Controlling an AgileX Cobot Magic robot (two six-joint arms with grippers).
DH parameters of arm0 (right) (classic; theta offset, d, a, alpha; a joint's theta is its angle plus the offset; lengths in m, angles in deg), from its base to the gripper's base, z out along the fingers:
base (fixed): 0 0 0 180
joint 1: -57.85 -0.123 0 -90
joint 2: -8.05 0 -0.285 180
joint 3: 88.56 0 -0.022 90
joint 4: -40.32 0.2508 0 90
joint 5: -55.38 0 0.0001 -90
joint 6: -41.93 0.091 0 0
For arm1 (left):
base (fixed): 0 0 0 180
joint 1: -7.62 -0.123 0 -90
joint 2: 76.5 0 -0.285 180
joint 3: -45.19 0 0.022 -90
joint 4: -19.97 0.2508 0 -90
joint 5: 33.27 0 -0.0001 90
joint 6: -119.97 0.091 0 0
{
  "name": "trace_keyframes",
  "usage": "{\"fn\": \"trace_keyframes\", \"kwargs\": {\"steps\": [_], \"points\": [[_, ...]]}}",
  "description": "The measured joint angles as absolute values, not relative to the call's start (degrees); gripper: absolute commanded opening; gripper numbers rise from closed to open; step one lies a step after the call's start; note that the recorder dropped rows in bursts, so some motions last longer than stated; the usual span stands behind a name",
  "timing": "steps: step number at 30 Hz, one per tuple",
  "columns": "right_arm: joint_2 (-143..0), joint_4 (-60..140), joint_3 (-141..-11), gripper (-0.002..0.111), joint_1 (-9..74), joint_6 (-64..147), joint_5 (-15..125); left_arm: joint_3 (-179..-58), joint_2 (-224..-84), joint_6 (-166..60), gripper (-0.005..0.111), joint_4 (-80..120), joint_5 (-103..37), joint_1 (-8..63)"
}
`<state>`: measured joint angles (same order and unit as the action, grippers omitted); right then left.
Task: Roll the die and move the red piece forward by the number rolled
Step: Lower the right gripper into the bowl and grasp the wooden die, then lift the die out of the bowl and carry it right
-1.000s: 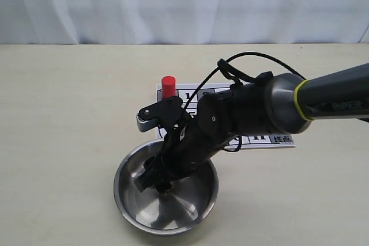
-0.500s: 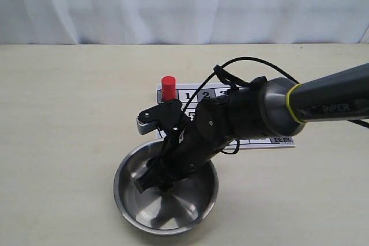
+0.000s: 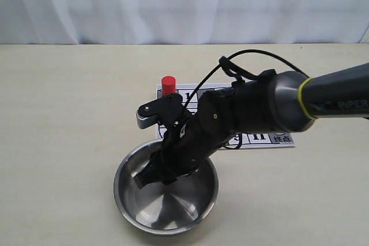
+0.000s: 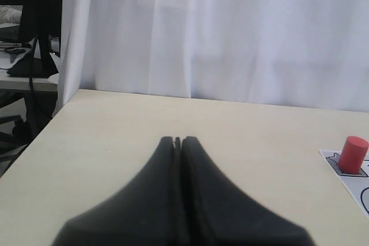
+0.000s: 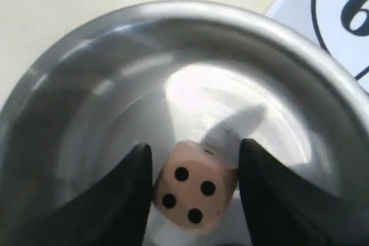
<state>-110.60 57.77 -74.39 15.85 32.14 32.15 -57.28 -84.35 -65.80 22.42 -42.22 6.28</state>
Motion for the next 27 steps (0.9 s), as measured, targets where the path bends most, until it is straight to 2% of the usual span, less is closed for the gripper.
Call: {"fn": "trace_keyframes", "kwargs": {"steps": [13, 16, 27], "points": [[-98.8, 54.8, -74.4, 0.004, 16.8, 32.1, 25.4, -57.3, -84.3, -65.8, 0.0, 22.4, -42.2, 6.3], [-96.5, 53.9, -74.4, 0.004, 20.4, 32.1, 23.5, -57.3, -84.3, -65.8, 0.0, 22.4, -42.2, 6.3], [-94.4, 47.2, -74.5, 0.004, 41.2, 32.5, 14.8, -57.3, -84.3, -65.8, 0.0, 22.4, -42.2, 6.3]]}}
